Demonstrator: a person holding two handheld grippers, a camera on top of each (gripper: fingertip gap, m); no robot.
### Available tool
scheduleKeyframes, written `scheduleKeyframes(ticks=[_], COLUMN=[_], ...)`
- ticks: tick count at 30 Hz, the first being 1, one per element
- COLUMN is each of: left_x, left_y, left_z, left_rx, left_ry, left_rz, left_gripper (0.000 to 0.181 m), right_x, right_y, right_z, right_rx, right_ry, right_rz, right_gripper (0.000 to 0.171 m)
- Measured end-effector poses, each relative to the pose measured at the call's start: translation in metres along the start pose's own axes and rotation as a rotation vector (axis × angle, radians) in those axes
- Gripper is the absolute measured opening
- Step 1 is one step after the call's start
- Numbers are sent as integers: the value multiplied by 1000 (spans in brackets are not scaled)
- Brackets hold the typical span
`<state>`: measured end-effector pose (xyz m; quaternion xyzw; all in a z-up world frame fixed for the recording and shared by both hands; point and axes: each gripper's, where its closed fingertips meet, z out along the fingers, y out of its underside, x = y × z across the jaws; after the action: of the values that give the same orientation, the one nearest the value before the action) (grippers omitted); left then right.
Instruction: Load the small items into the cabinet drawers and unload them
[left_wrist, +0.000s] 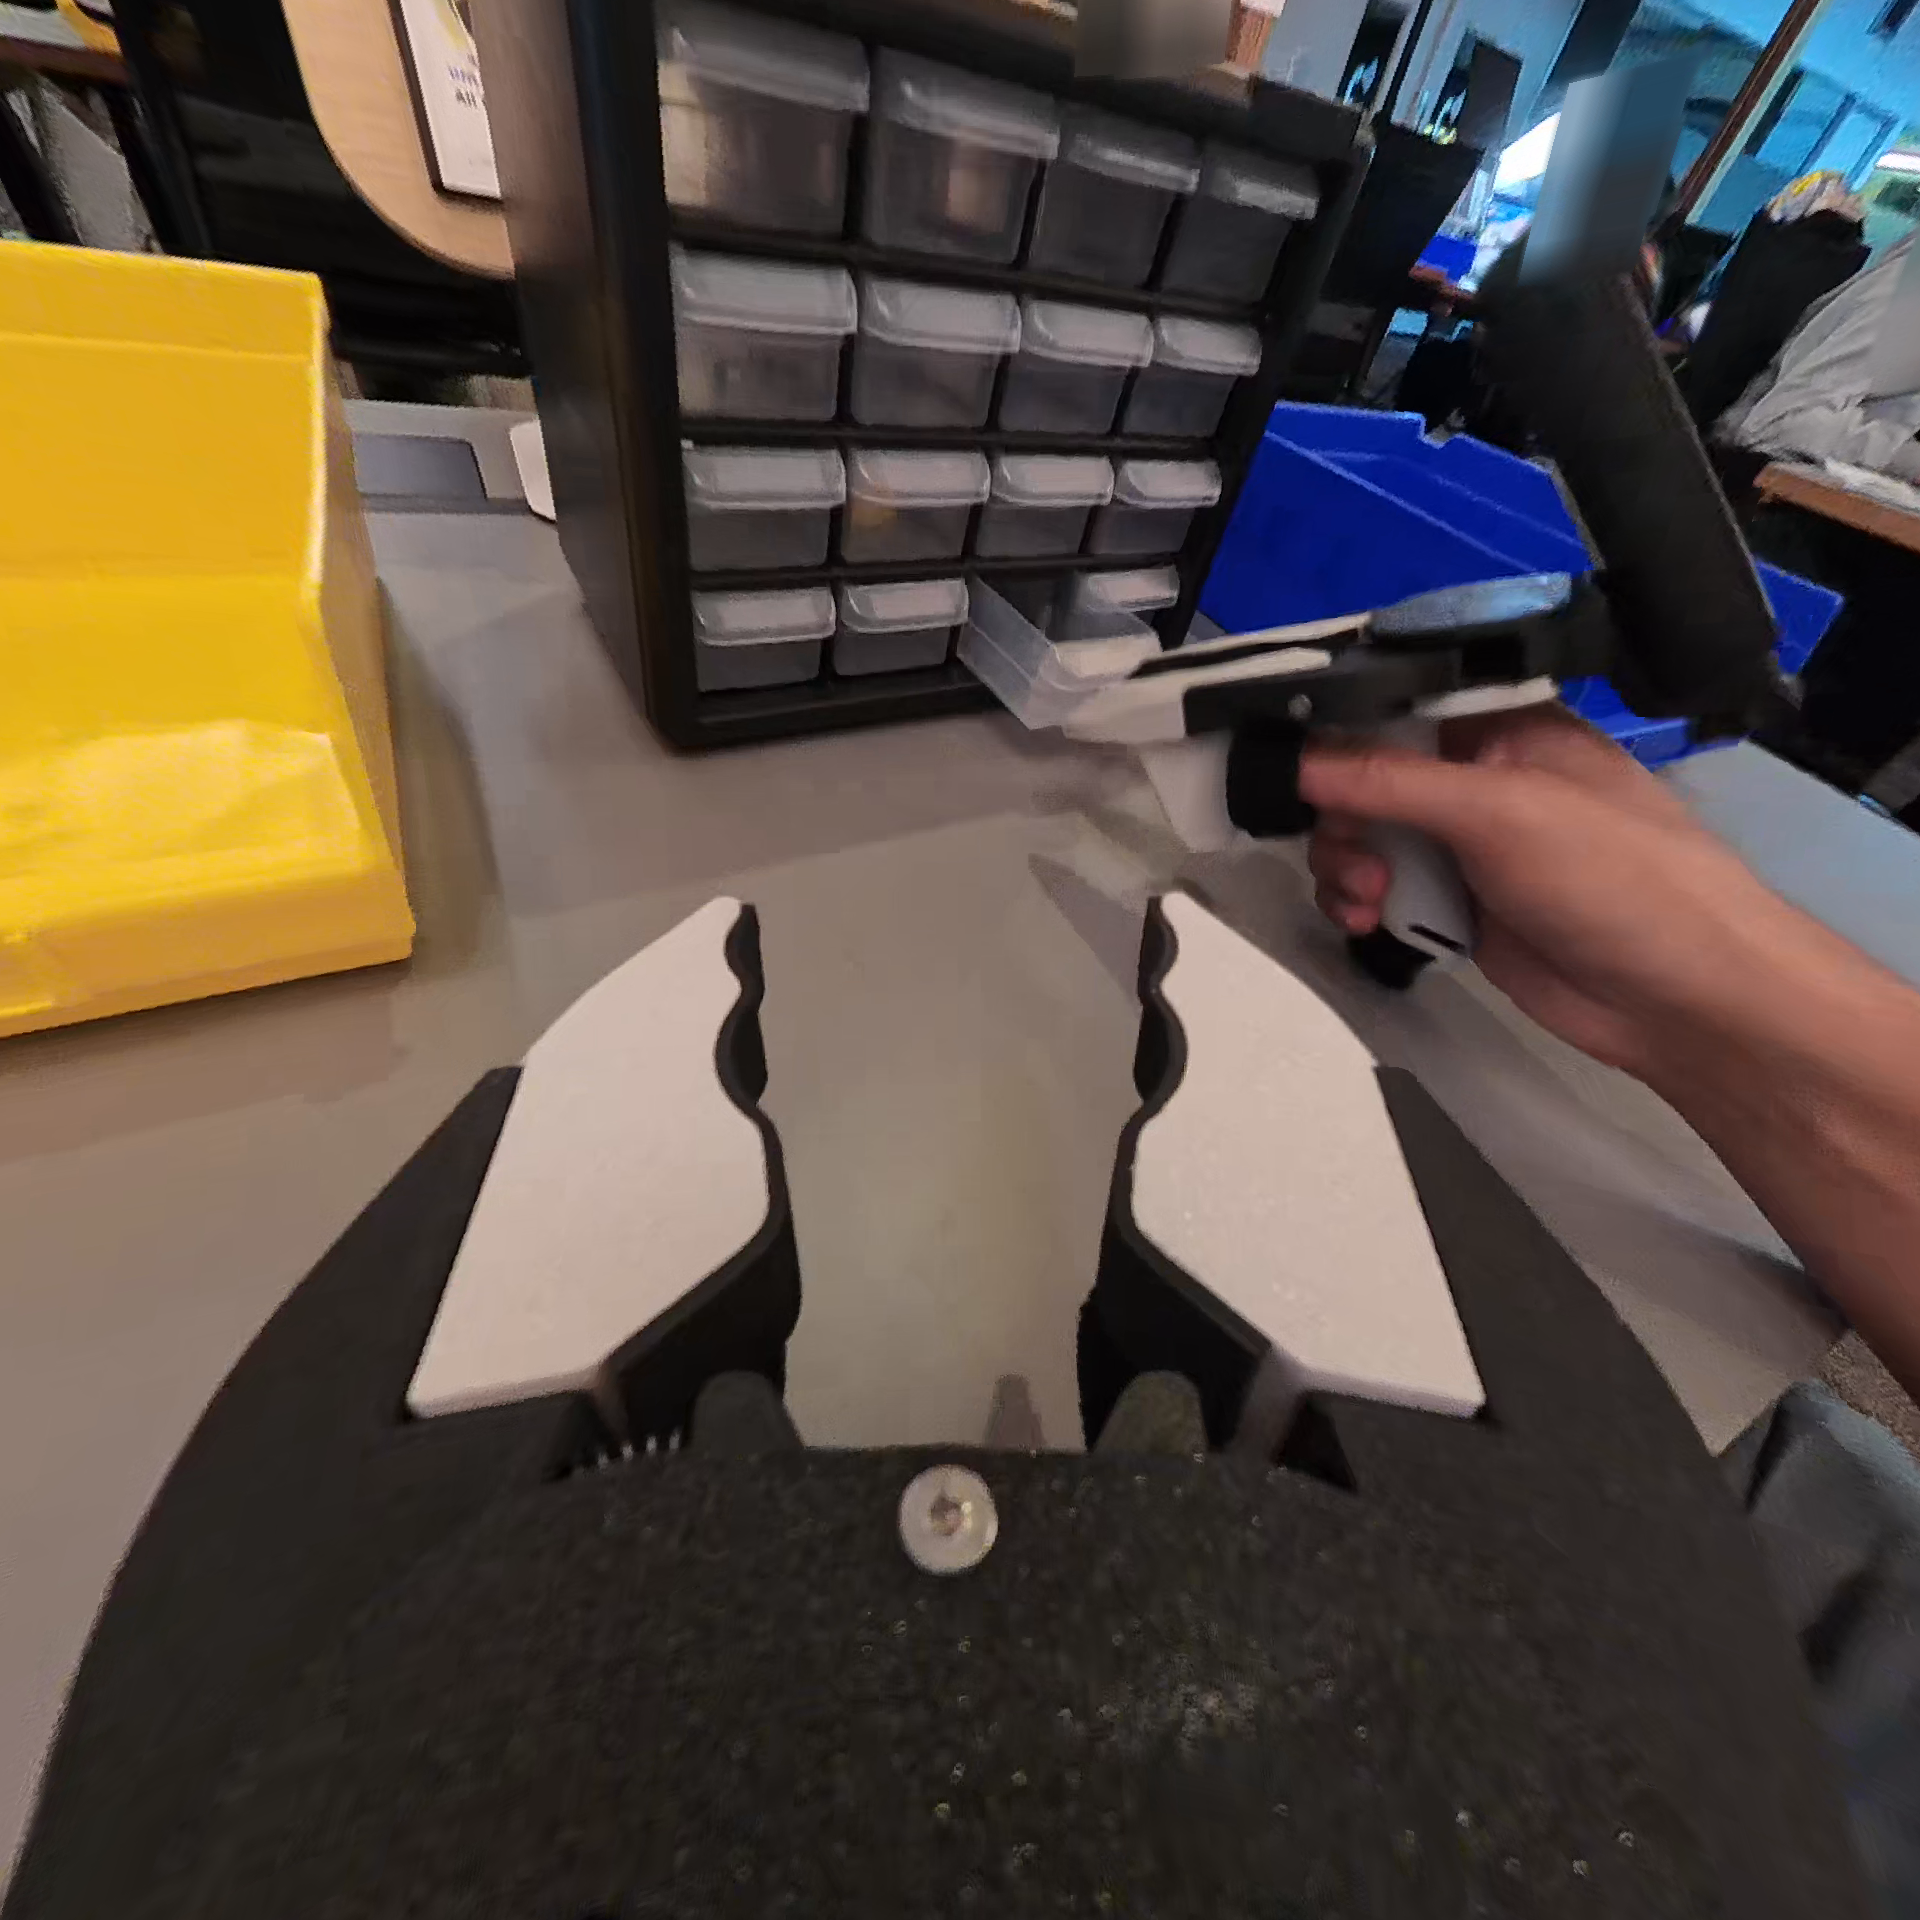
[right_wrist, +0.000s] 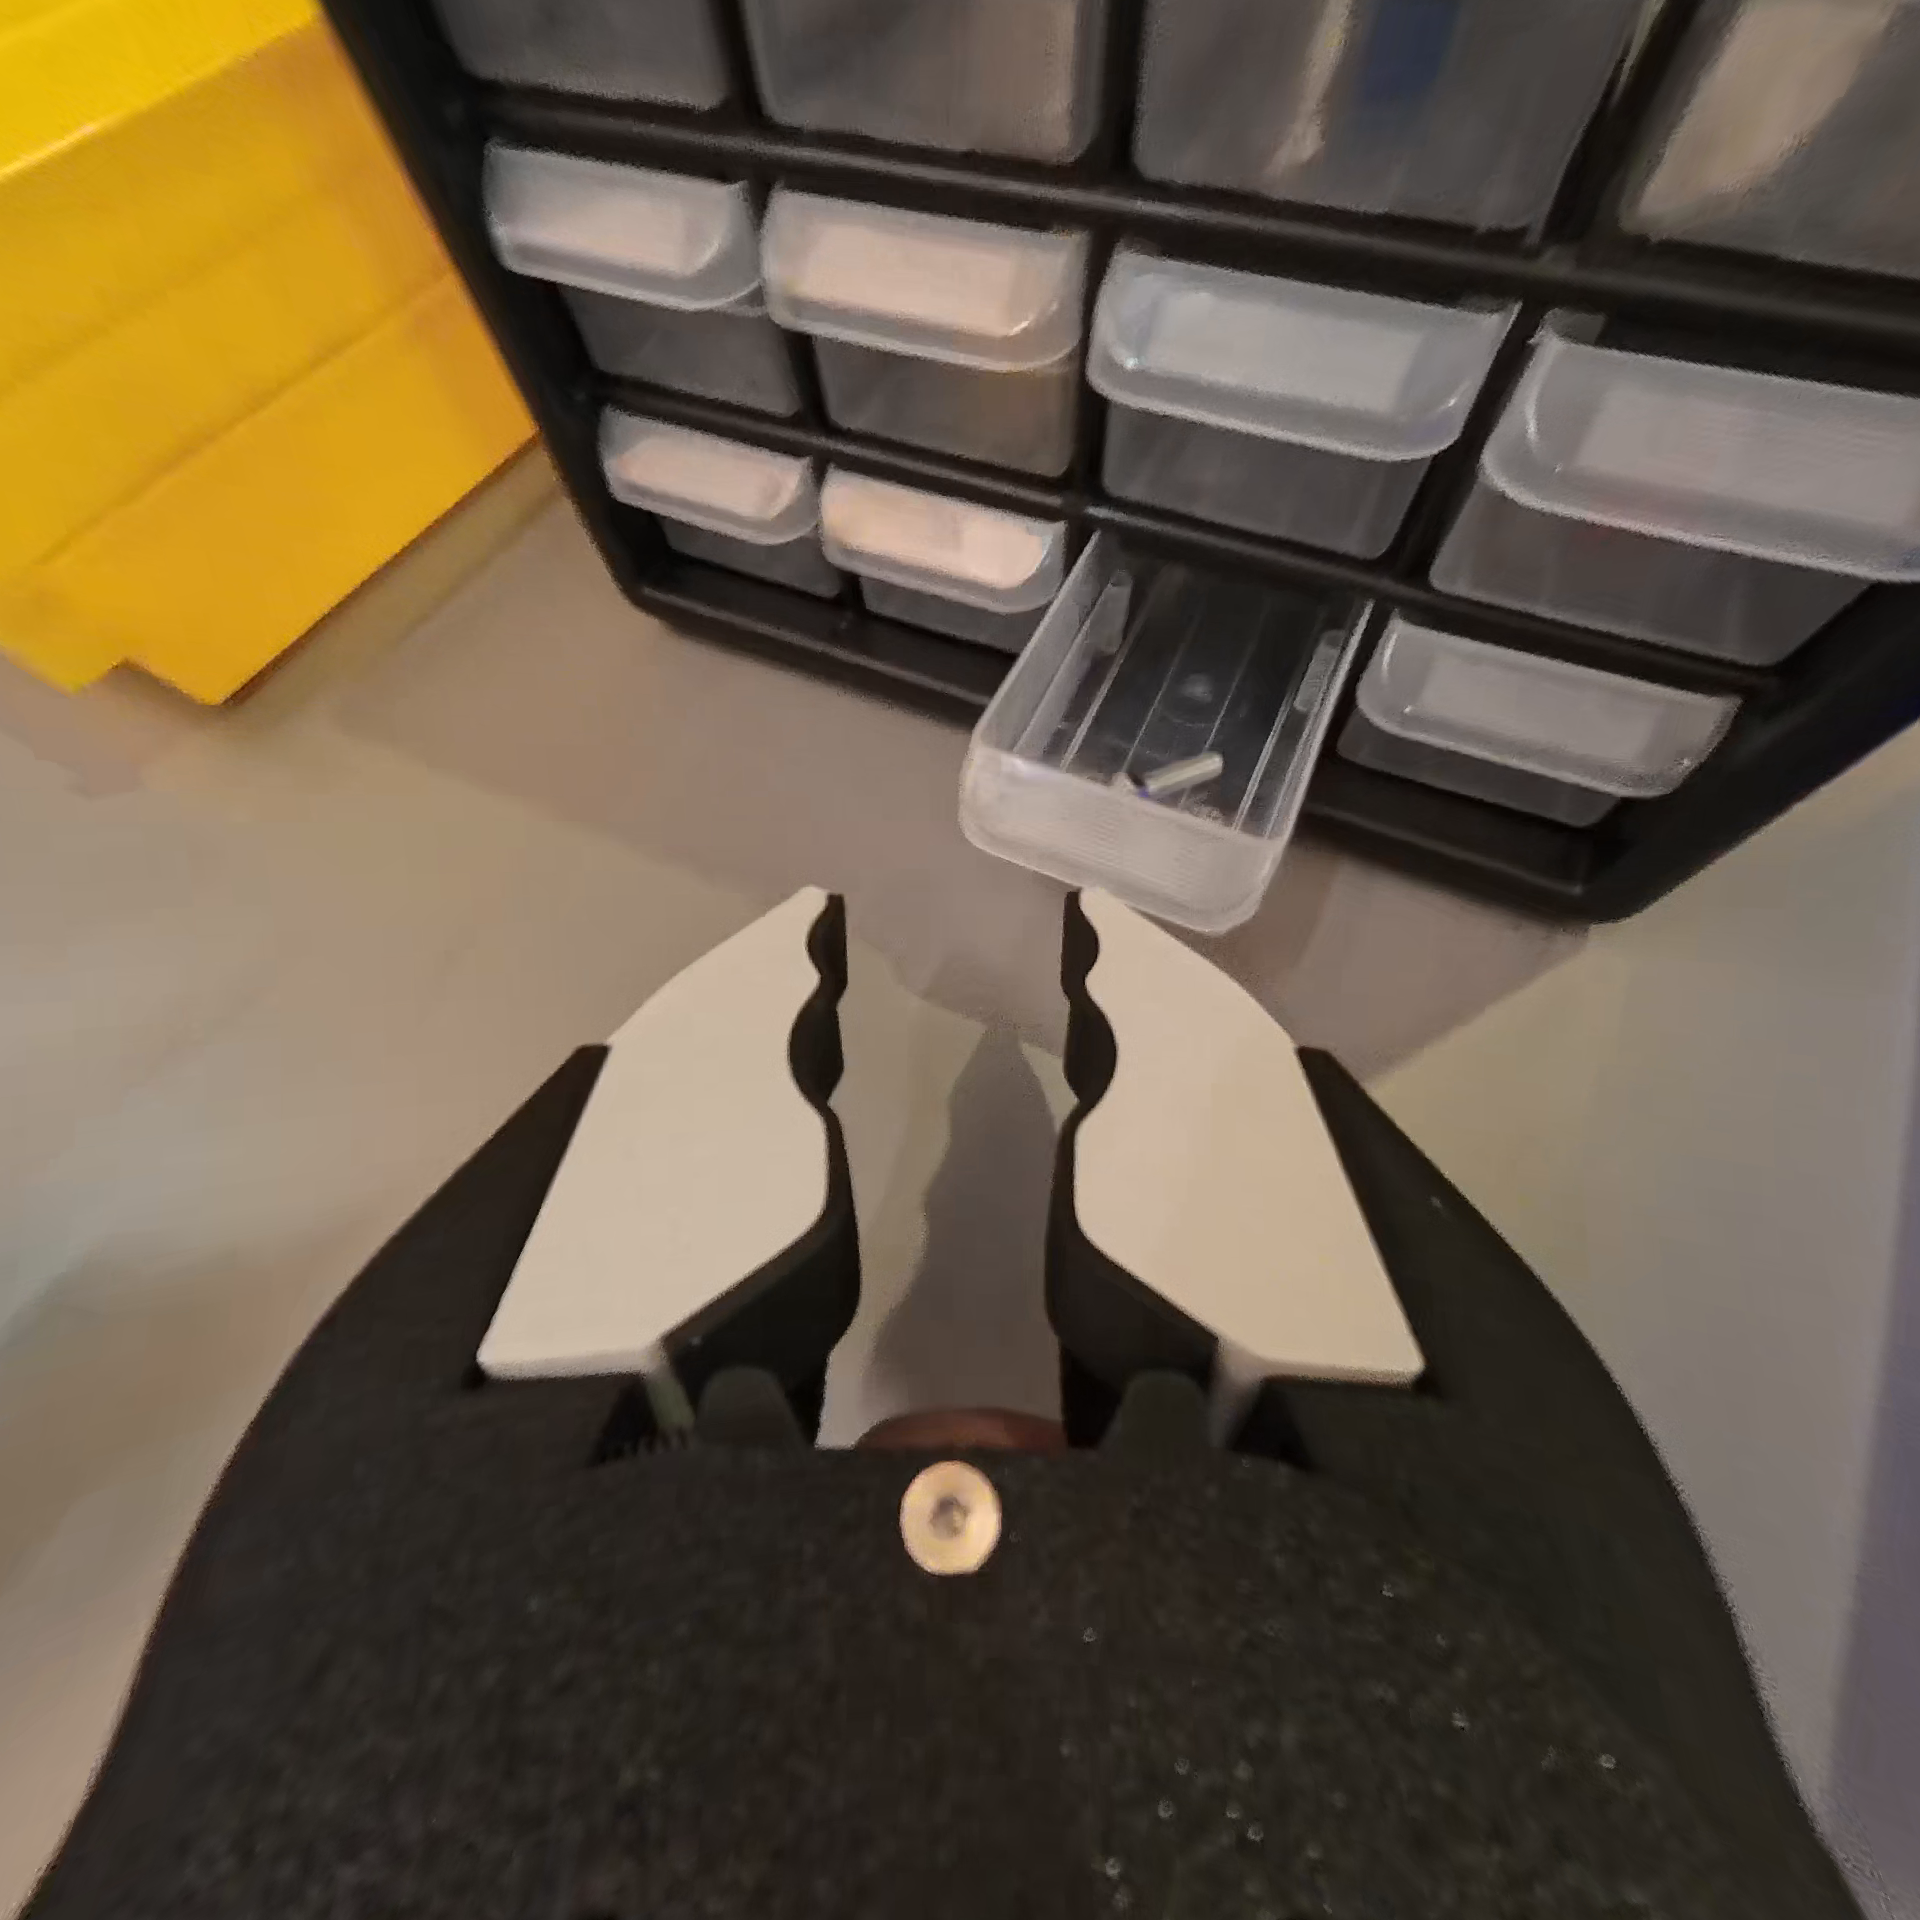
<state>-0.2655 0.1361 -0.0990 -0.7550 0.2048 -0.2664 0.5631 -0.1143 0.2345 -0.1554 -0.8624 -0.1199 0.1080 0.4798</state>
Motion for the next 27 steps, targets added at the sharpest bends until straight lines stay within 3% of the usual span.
scheduleKeyframes(ticks=[11, 16, 27], left_x=[0, -1, -10], left_y=[8, 14, 14], left_z=[5, 8, 7], left_rx=[-34, -76, -80], left_ry=[3, 14, -23], left_rz=[43, 4, 23], left_gripper=[75, 77, 78], right_x=[24, 10, -7], right_y=[-22, -24, -31], right_z=[51, 61, 75], right_rx=[-49, -61, -59], right_ry=[28, -51, -86], right_rz=[-1, 23, 39], right_gripper=[44, 37, 40])
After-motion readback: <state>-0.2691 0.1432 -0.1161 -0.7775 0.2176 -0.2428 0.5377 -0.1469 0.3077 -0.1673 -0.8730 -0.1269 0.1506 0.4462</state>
